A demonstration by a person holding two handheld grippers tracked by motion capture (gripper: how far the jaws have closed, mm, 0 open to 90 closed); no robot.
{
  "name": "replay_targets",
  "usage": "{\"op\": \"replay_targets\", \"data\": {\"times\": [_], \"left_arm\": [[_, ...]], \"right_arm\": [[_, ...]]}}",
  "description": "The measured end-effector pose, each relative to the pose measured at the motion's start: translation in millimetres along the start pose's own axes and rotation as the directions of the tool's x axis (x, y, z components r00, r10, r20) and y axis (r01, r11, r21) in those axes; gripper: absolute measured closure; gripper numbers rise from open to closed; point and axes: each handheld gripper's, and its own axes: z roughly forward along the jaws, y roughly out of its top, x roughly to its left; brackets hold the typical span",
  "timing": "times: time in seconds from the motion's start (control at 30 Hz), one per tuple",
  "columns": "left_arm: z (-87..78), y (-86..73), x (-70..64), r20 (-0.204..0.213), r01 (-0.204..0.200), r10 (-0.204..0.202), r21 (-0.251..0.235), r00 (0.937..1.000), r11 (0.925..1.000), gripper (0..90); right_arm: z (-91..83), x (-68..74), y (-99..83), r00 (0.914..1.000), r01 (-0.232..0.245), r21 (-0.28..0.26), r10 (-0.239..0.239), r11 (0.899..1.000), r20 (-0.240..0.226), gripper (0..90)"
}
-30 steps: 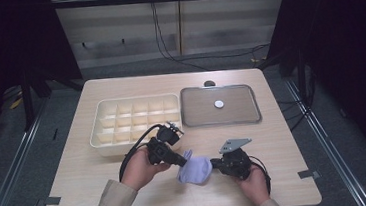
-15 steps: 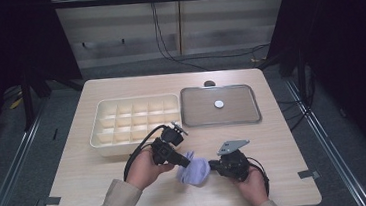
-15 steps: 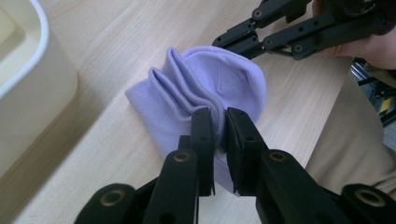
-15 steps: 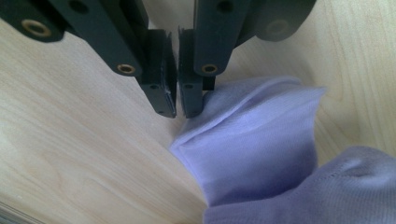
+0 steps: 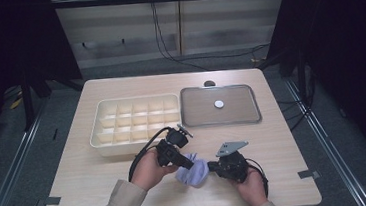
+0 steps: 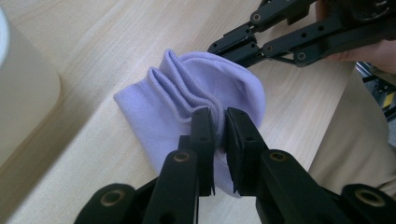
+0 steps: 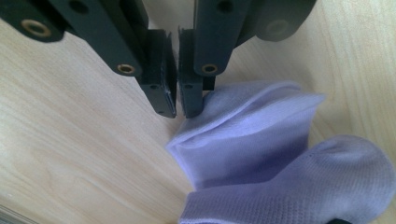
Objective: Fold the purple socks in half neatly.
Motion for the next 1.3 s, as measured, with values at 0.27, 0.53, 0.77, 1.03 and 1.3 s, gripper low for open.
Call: {"op": "replay_targets", "data": {"times": [0.27,0.53,0.77,1.03,1.3], "left_arm": [[6.2,0.4,-1.9,0.001,-0.010,0.010,0.006,1.0000,0.9999,81.8],[9.6,4.0,-9.1,0.017,-0.033,0.033,0.003,0.9993,0.9995,81.8],[21.1,4.0,-12.1,0.032,-0.034,0.033,0.019,0.9989,0.9993,81.6],[28.9,4.5,-14.0,0.041,-0.032,0.032,0.017,0.9987,0.9993,81.2],[42.6,2.2,-13.1,0.052,-0.029,0.027,0.022,0.9983,0.9993,80.2]], "right_arm": [[0.2,1.1,0.1,1.0000,-0.003,0.001,0.003,1.000,0.000,85.5],[0.3,2.3,0.6,1.0000,0.007,0.005,-0.007,1.000,0.006,85.5],[0.4,2.3,0.5,1.0000,0.007,0.004,-0.007,1.000,0.006,85.7],[0.9,2.2,0.0,1.0000,0.004,-0.003,-0.004,1.000,0.000,85.9],[0.6,2.1,-0.3,1.0000,0.004,-0.002,-0.004,1.000,0.005,85.9]]}}
